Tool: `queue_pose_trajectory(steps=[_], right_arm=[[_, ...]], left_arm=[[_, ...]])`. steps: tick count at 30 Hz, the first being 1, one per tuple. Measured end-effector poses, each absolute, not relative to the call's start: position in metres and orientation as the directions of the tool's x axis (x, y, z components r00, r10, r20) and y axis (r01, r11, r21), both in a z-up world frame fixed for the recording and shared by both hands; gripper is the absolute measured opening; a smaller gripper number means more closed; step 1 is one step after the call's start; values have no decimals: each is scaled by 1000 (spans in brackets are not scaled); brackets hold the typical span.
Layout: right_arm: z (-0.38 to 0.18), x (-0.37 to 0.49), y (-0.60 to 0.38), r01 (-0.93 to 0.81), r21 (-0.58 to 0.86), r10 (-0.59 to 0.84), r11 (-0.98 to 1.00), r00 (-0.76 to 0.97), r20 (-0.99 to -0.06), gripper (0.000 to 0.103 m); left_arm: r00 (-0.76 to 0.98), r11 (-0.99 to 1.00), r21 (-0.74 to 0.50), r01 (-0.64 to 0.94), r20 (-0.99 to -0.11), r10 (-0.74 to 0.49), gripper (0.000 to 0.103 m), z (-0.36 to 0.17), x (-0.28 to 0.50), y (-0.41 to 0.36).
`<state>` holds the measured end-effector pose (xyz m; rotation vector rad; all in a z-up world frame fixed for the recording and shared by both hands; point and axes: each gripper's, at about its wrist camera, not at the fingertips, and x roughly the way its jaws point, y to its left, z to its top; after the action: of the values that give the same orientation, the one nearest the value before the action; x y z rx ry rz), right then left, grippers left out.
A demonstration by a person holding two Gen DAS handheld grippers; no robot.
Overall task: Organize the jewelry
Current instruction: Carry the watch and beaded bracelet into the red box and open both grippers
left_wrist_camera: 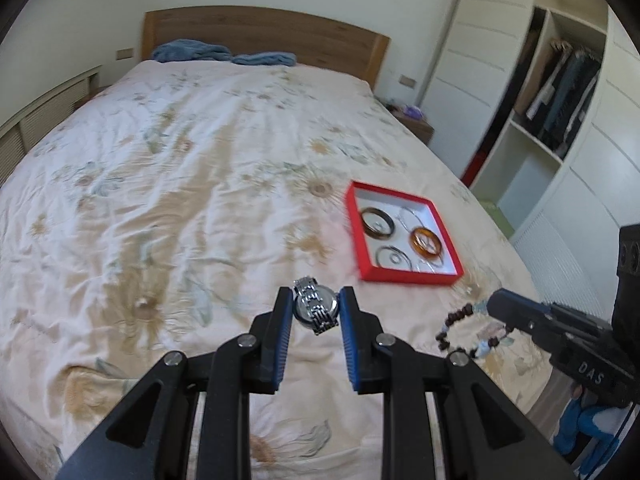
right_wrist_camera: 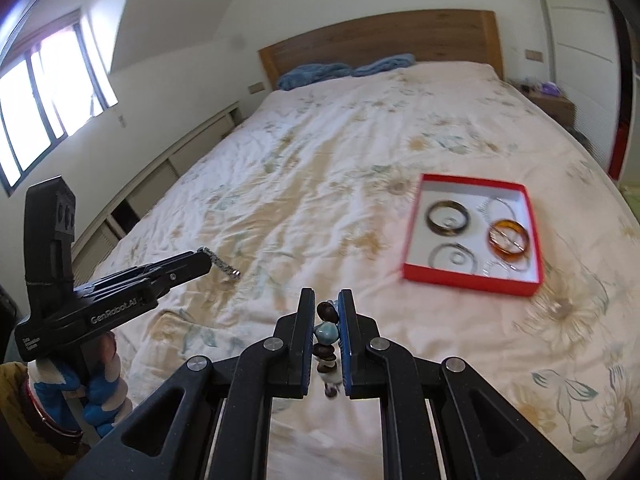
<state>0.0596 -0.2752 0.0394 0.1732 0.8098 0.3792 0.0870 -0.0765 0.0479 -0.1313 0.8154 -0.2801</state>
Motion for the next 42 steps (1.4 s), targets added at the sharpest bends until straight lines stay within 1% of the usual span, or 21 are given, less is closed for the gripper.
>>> queue_pose_trajectory(steps=[5,10,19,24,28,34,37,41,42], right_arm=[[23,79,-316,-204,300,360,932,619,-698,12],[9,123,-354,-146,293,320,945,608,-727,12],[-23,248,-405,-83,300,287,950,604,-743,12],[-46,314,-426,-60,294,268,954,612,-744,12],[-66,347,-435,-46,285,252,957,614,-748,12],[-102,364,-437,-39,252,228,967,573,-787,12],[-113,366,-441,-24,240,213,971,551,-807,12],[-116,365,-444,-11,234,203,972,539,-817,12],[-114,364,-444,-10,221,191,975,543,-818,14]], left_arm=[[595,948,-198,248,-741,-310,22,28,116,-115],[542,933,-183,311,-772,-332,22,10,164,-160],[494,915,-135,381,-807,-324,22,-30,292,-252],[502,916,-117,384,-806,-313,22,-47,352,-280],[500,918,-110,382,-810,-305,22,-66,391,-301],[470,917,-118,381,-829,-302,22,-96,409,-310],[437,926,-120,358,-855,-279,23,-109,415,-311],[429,926,-159,343,-850,-305,24,-109,418,-306],[426,924,-171,341,-849,-314,24,-107,418,-305]])
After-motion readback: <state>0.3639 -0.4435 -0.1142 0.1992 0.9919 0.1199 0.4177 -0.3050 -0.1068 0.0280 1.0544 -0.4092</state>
